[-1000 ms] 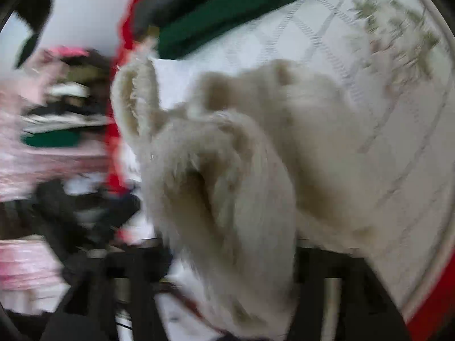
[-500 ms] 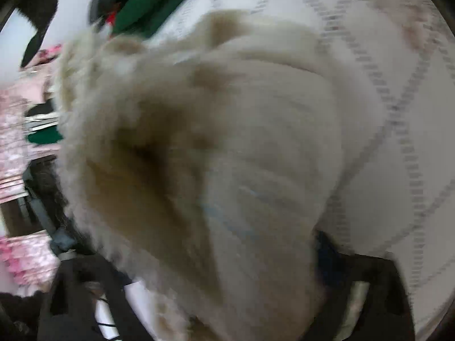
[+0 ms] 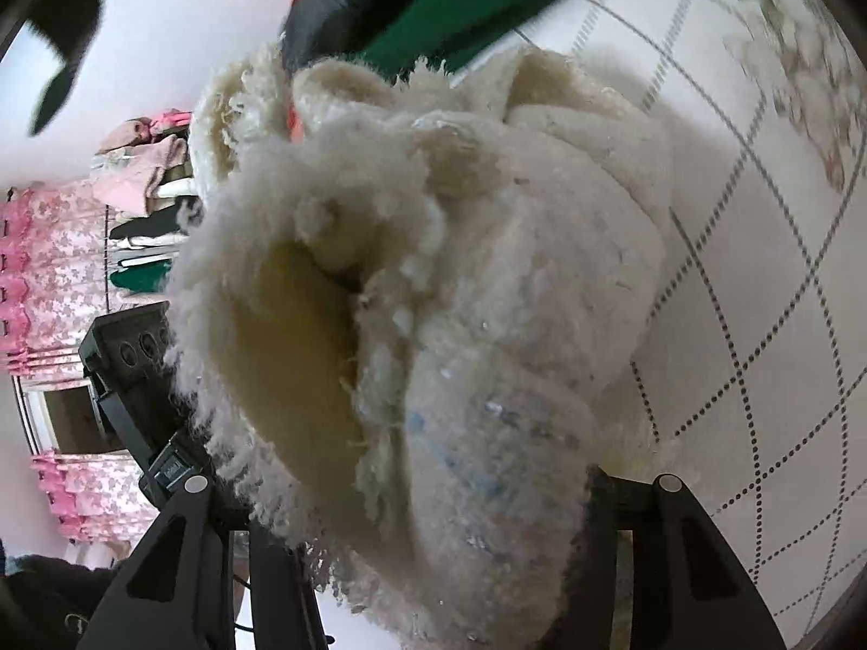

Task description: Fold large clothes

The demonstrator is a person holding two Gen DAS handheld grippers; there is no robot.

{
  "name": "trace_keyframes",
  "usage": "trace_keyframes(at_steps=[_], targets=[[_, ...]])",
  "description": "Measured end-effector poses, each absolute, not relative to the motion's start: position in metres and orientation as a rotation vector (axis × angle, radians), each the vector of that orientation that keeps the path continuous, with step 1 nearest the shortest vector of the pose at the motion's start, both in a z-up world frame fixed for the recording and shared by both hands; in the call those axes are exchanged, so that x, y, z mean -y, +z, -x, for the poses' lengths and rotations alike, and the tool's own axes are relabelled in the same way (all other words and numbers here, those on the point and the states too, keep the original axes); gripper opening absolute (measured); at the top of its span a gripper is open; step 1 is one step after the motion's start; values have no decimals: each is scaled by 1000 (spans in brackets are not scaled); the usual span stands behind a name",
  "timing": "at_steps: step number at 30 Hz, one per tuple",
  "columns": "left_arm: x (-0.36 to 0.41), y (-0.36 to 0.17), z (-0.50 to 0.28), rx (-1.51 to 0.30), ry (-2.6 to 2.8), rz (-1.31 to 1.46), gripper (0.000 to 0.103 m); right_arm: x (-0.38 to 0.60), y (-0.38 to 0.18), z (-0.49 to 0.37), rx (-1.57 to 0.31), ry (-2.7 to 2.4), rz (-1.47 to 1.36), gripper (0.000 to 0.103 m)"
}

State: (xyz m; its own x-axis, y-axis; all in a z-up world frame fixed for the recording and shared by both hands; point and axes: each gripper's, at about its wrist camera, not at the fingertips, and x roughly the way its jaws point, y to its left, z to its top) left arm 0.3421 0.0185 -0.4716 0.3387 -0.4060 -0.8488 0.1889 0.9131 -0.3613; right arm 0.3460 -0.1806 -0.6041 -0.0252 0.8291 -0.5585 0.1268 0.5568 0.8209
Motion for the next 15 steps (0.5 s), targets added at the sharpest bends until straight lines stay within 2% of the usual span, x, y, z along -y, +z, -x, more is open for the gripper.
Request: trace_keyframes(at_steps=[8, 15], targets=[[-21, -394, -382, -1091, -375, 259, 96, 231, -522, -376, -1454, 704, -826, 52], [-14, -332, -485, -1025, -361, 242, 96, 277, -443, -464, -1378, 715, -757, 52]])
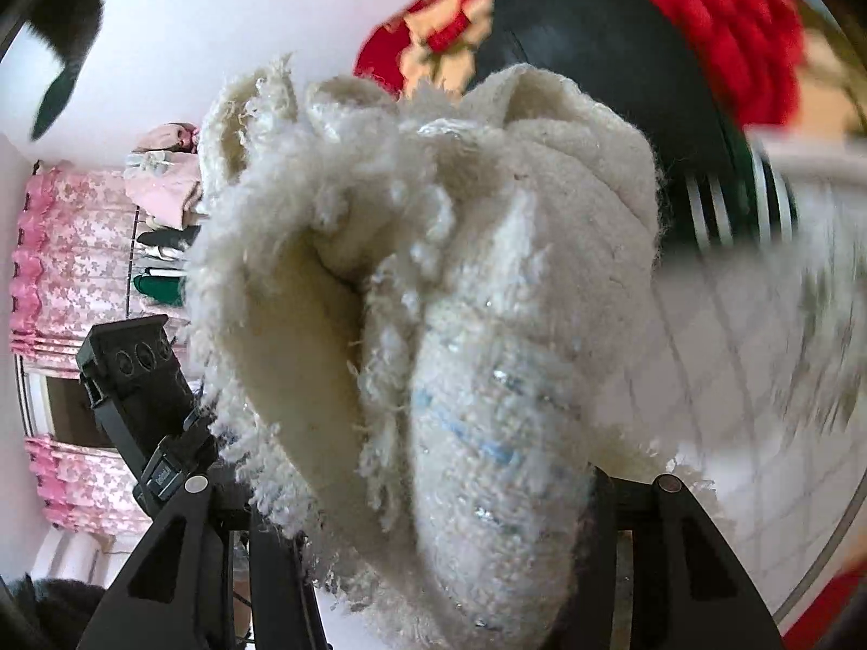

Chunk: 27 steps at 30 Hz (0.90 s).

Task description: Fold large clothes

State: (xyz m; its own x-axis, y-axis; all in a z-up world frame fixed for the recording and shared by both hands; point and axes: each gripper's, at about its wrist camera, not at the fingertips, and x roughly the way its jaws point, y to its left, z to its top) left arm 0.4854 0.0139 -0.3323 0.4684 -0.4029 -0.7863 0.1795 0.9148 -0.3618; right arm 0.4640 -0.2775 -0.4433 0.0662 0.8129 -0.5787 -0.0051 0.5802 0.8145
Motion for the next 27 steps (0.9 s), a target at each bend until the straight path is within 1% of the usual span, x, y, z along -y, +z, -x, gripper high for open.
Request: trace_keyframes(at_steps=[3, 6, 8, 11, 13, 15, 16, 17, 18, 19, 21, 23, 25, 26, 27], targets=[[-11, -328, -544, -1006, -351, 238, 96, 291, -424, -526, -1357, 716, -739, 52], [-7, -343, -602, -1012, -332, 233, 96, 309, -428, -612, -1361, 721, -734, 52], [-5, -372, -639, -1051, -321, 238, 96, 310, -448, -651, -1386, 701, -731, 52], [0, -422, -675, -1121, -293, 220, 96, 319, -496, -690, -1454, 628, -712, 52], [11, -455, -690, -1159, -270, 141, 96, 336, -527, -706, -1499, 574, -685, 54], [18, -467, -697, -1160, -264, 68, 97, 349, -543, -712, -1500, 555, -702, 62], [19, -470, -698, -1151, -266, 47, 97, 355, -545, -715, -1494, 544, -692, 64], [18, -468, -702, -1152, -265, 47, 97, 354, -542, -712, -1496, 528, -678, 69], [17, -465, -702, -1156, -263, 50, 97, 359, -543, -710, -1501, 500, -651, 79], [16, -462, -702, -1159, -260, 48, 97, 365, -542, -705, -1498, 468, -608, 82], [18, -450, -696, -1144, -241, 41, 97, 363, -527, -696, -1492, 396, -511, 97], [18, -443, -688, -1127, -205, 23, 97, 353, -508, -678, -1475, 314, -423, 102], [19, -435, -674, -1116, -144, -21, 99, 342, -484, -654, -1427, 218, -341, 103], [19, -431, -667, -1107, -123, -37, 99, 312, -464, -640, -1414, 185, -312, 103], [18, -428, -662, -1097, -104, -48, 99, 306, -452, -634, -1398, 129, -266, 103]])
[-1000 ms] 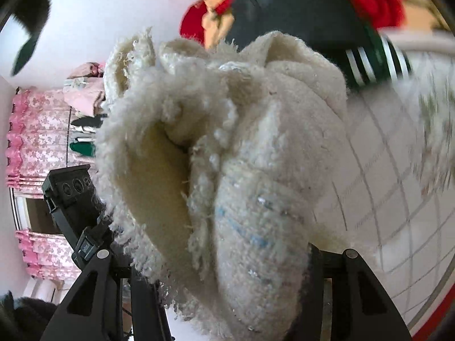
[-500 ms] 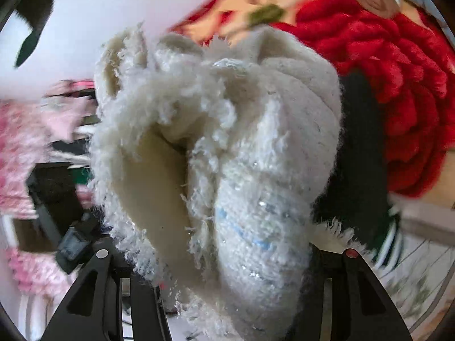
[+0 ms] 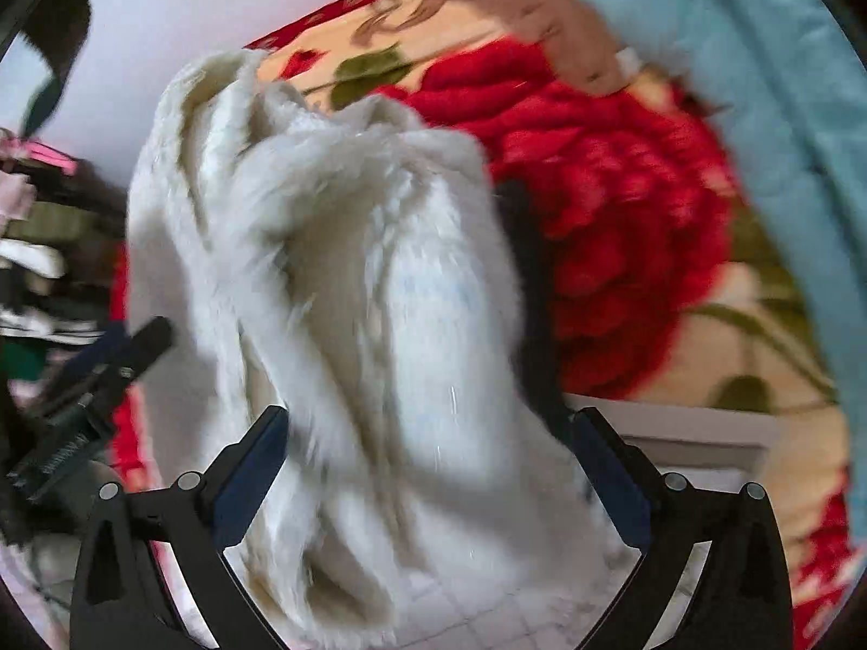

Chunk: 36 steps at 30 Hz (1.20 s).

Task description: Fold large clothes

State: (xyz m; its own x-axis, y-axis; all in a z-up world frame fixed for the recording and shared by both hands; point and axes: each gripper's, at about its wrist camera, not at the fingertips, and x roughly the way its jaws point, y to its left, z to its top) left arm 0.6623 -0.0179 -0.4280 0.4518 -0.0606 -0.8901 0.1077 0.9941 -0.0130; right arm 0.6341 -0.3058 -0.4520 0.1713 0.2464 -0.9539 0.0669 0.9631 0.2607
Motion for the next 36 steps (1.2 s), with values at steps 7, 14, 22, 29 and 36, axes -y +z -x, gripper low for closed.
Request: trace_keyframes(at_steps=[7, 14, 22, 29, 36], targets=[[11, -380, -601, -1025, -15, -60, 99, 272, -378, -587, -1242, -132, -10, 103], [2, -299, -510, -958, -31, -28, 99, 243, -285, -501, -1134, -199, 54, 103], [-12, -194, -390, -839, -71, -21, 99, 227, -164, -374, -996, -237, 41, 103], [-27, -120, -298, -754, -109, -5, 99, 203, -70, -260, -905, -253, 20, 103], [-40, -75, -236, -693, -80, -3, 99, 191, -1, -172, -824, -252, 25, 103]])
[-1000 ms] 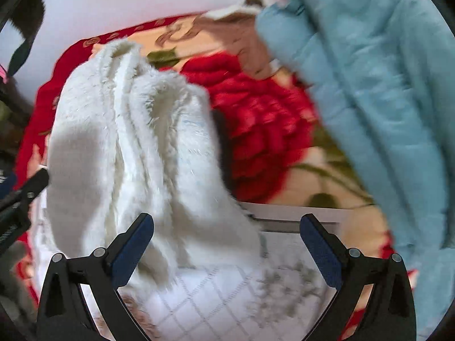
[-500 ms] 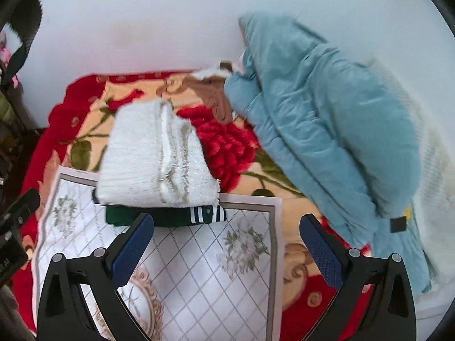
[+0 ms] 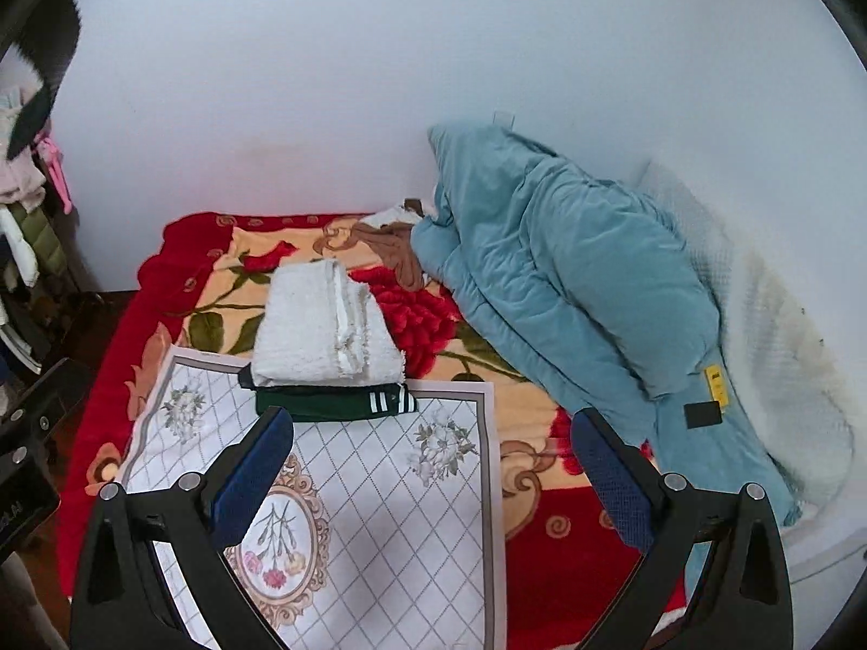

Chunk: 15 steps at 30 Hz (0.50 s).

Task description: Fold large clothes

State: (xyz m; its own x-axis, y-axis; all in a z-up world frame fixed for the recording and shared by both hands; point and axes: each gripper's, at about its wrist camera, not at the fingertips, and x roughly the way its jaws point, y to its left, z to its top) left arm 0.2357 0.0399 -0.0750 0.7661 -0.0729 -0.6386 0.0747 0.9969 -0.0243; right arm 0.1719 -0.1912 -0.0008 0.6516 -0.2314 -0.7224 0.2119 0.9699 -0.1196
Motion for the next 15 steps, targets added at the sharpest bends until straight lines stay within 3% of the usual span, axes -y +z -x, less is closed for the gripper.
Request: trace_keyframes(at_steps=[15], targets=[[-46, -37, -173, -726, -32, 5, 99, 177, 75, -86, -777, -174, 29, 103]])
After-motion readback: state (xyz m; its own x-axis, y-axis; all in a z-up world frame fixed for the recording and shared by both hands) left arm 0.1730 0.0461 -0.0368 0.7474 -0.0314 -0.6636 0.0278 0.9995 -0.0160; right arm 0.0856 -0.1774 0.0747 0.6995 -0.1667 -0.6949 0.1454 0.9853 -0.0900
